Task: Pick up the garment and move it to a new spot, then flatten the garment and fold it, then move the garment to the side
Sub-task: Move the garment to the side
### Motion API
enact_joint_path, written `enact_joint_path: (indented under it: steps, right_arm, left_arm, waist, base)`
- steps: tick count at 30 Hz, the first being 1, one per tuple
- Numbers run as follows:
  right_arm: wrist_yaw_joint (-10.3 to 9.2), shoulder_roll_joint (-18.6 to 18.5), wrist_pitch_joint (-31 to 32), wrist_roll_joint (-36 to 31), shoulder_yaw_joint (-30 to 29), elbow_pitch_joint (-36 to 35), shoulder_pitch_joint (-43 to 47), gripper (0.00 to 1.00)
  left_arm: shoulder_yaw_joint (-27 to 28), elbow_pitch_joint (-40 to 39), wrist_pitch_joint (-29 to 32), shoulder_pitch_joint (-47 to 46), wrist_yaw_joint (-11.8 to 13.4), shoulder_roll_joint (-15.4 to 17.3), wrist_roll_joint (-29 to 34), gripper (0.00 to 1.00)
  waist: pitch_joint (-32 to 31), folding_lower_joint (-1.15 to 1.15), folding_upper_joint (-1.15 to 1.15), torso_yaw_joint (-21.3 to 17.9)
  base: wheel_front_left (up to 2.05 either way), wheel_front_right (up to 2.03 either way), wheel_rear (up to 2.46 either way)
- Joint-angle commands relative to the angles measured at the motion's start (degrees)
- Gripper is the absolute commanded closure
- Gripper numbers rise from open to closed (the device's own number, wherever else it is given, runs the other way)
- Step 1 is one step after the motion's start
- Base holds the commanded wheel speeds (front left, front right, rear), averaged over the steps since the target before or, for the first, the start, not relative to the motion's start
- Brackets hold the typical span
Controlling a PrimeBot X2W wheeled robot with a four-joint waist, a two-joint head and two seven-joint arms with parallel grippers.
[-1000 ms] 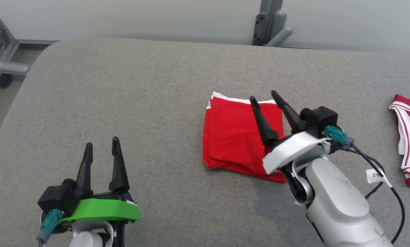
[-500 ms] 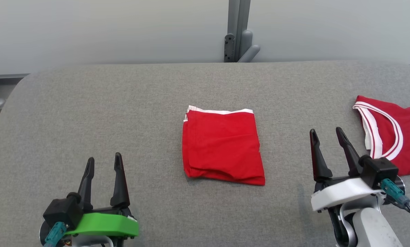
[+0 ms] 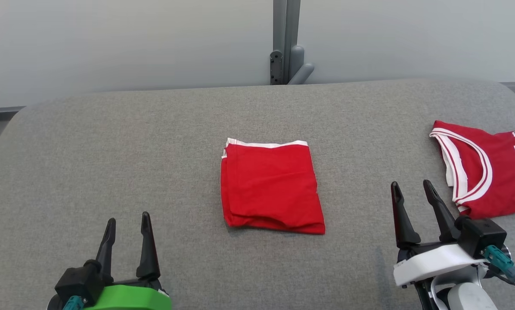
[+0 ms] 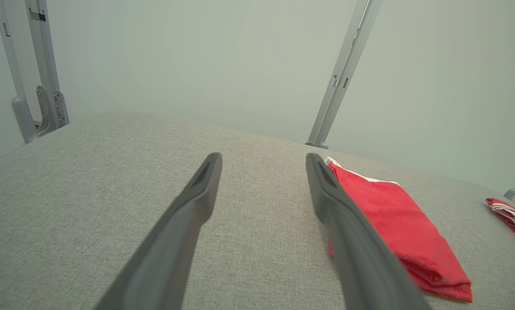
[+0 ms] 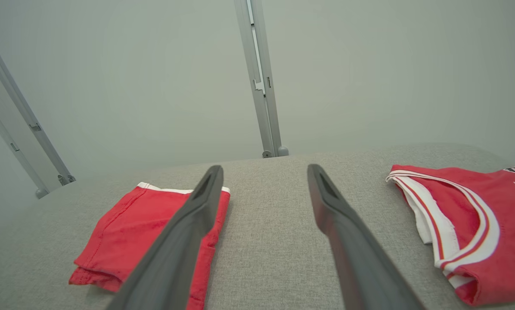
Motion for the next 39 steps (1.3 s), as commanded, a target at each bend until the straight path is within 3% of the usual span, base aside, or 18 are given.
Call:
enact_joint_path:
  steps: [1, 28, 34, 39]
  right_arm:
    - [-0.06, -0.09, 0.26, 0.12, 0.09, -0.39, 0.43, 0.00]
    - [-0.06, -0.10, 2.64, -1.54, -1.37, -0.47, -1.91, 0.00]
    - [-0.06, -0.26, 11.31, -2.02, -2.03, 2.40, -7.36, 0.00]
    - [-0.06, -3.93, 21.13, 3.06, 1.33, 6.10, -13.50, 0.00]
  left_arm:
    - [0.27, 0.15, -0.17, 0.62, 0.15, 0.06, 0.88, 0.00]
    - [-0.30, 0.09, -0.17, -1.46, 0.43, -0.06, 0.71, 0.00]
    - [-1.16, -0.10, -0.16, -2.76, 0.87, -0.06, 0.13, 0.00]
    - [-2.05, -0.13, -0.16, -4.13, 0.90, -0.05, -0.36, 0.00]
  waist:
    - [-0.04, 0.00, 0.14, 0.25]
    - [2.21, 0.00, 0.14, 3.65]
    - [4.44, 0.00, 0.14, 5.51]
    - [6.60, 0.00, 0.14, 7.11]
  base:
    - [0.00, 0.00, 0.00]
    - [0.00, 0.00, 0.00]
    - [0.00, 0.00, 0.00]
    - [0.00, 0.00, 0.00]
